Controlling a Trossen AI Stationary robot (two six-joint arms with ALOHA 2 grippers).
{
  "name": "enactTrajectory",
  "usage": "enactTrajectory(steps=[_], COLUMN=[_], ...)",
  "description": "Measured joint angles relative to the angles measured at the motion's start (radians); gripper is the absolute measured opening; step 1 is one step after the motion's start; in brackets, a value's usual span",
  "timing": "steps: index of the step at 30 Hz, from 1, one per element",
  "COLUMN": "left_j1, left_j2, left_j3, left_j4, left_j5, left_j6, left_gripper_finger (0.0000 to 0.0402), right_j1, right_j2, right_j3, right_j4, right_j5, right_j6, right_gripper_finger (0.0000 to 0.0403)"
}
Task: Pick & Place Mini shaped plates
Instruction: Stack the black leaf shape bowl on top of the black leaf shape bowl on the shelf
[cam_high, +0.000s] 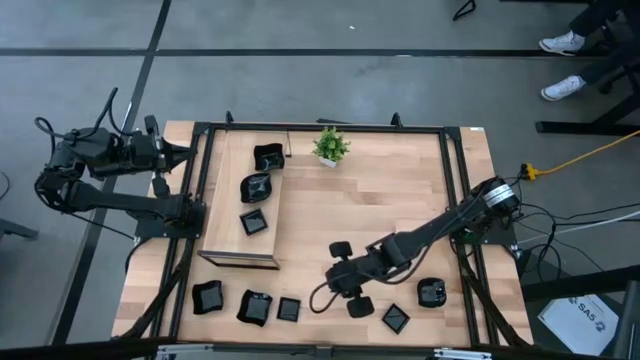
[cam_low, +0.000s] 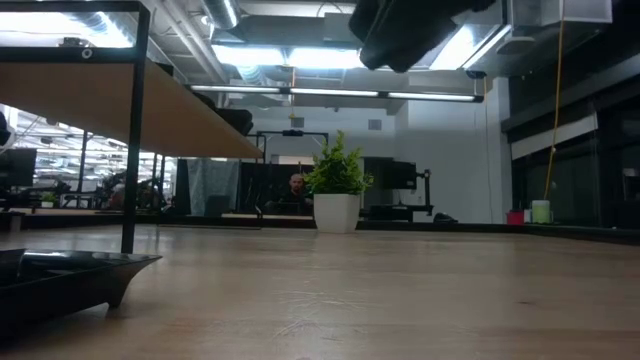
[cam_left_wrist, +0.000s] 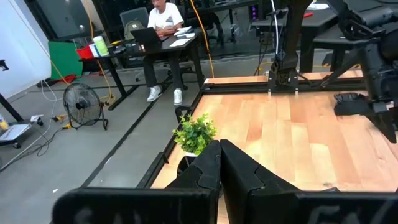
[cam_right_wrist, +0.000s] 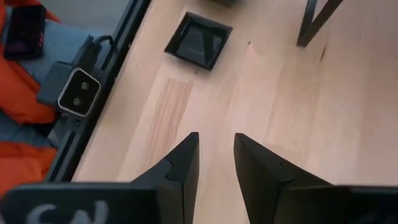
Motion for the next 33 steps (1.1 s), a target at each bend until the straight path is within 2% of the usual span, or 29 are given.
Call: enactTrajectory(steps=[7,10,16,22,26,33], left_j1=[0.000,0.000,0.000,0.000,0.000,0.000], left_j2=[0.000,0.000,0.000,0.000,0.000,0.000], left_j3=[0.000,0.000,0.000,0.000,0.000,0.000], left_j4=[0.000,0.000,0.000,0.000,0.000,0.000], left_j5=[0.000,0.000,0.000,0.000,0.000,0.000], left_j6=[0.000,0.000,0.000,0.000,0.000,0.000], left_gripper_finger=[0.0004,0.0004,0.0004,0.0004,0.0004,0.0004], right_j1=[0.000,-0.003,-0.004,-0.009,-0.009,-0.009], right_j2=[0.001,0.001,0.001,0.002,0.002,0.002], right_j3=[-0.092,-0.115,-0.121,-0.121,-0.121,-0.121], right_j4=[0.175,0.222,0.236,0.238,0.178,0.116], right_j5=[0.000,0.000,0.000,0.000,-0.011,-0.116], right_j6=[-0.014,-0.081,-0.254,-0.307,-0.246,0.068], right_gripper_finger=[0.0101,0.0101,0.0101,0.0101,0.0101,0.0101])
